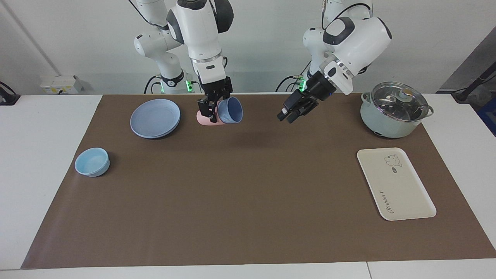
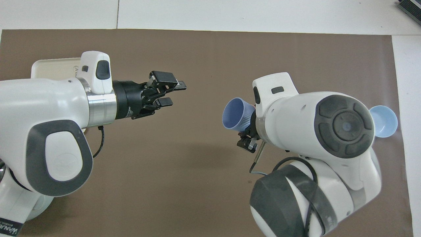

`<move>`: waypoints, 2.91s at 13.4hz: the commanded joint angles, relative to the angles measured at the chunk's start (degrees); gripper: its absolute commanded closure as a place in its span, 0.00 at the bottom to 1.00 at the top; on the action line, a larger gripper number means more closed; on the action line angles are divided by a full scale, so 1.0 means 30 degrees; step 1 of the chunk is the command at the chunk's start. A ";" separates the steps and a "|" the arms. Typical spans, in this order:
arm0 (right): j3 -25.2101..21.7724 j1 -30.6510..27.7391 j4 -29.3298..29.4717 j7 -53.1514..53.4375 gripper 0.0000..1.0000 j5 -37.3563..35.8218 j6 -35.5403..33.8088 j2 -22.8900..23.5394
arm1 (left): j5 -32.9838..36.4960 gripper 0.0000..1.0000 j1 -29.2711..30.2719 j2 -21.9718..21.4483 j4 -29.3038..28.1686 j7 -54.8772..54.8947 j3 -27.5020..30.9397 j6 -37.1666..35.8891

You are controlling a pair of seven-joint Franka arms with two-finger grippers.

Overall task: Place cup on tray
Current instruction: 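Reach the left gripper toward the blue cup held by the right gripper, then grasp the blue cup with the left gripper and pull it from the pink cup, then place the blue cup on the tray while the right gripper lowers its cup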

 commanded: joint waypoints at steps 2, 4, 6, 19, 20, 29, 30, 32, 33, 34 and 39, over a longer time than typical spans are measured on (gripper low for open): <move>-0.0087 0.0003 0.0444 0.0406 1.00 -0.0486 -0.0203 0.0171 | -0.0473 0.45 -0.2425 0.0344 -0.1056 -0.0986 0.0312 0.2284; -0.0087 0.0003 0.0444 0.0406 1.00 -0.0486 -0.0203 0.0200 | -0.0473 0.45 -0.3044 0.0548 -0.1383 -0.1045 0.0312 0.3227; -0.0116 -0.0026 0.0444 0.0406 1.00 -0.0486 -0.0203 0.0171 | -0.0502 0.45 -0.3250 0.0724 -0.1325 -0.1220 0.0283 0.3345; -0.0116 -0.0056 0.0298 0.0377 1.00 -0.0486 -0.0086 0.0141 | -0.0210 1.00 -0.4511 0.1047 -0.0710 -0.1837 0.0429 0.2820; -0.0116 -0.0056 0.0298 0.0406 1.00 -0.0457 -0.0086 0.0141 | -0.0181 1.00 -0.4482 0.1105 -0.0535 -0.1808 0.0487 0.2761; -0.0174 -0.0347 0.0327 0.0377 1.00 -0.0224 -0.0057 0.0170 | 0.6160 1.00 0.0552 0.1781 0.3480 -0.1516 0.0517 -0.2659; -0.0262 -0.0551 0.0356 0.0261 1.00 -0.0165 -0.0027 0.0171 | 0.8062 1.00 0.0731 0.1635 0.3422 -0.1195 0.0517 -0.2892; -0.0233 -0.1631 0.0356 0.0144 1.00 0.0127 0.0089 0.0141 | 1.1783 1.00 0.1812 0.1516 0.3422 0.0234 0.0517 -0.3856; -0.0262 -0.2218 0.0327 -0.0495 1.00 0.1115 0.0873 0.0170 | 1.2875 1.00 0.2513 0.1429 0.3277 0.1548 0.0517 -0.3977; -0.0262 -0.3007 0.0124 -0.1691 1.00 0.2662 0.1867 0.0200 | 1.3031 1.00 0.3622 0.1399 0.3130 0.3157 0.0517 -0.3949; -0.0292 -0.7225 -0.1544 -0.7987 1.00 1.0220 0.4365 0.0200 | 1.3003 1.00 0.9074 0.1340 0.1698 1.0225 0.0459 -0.0445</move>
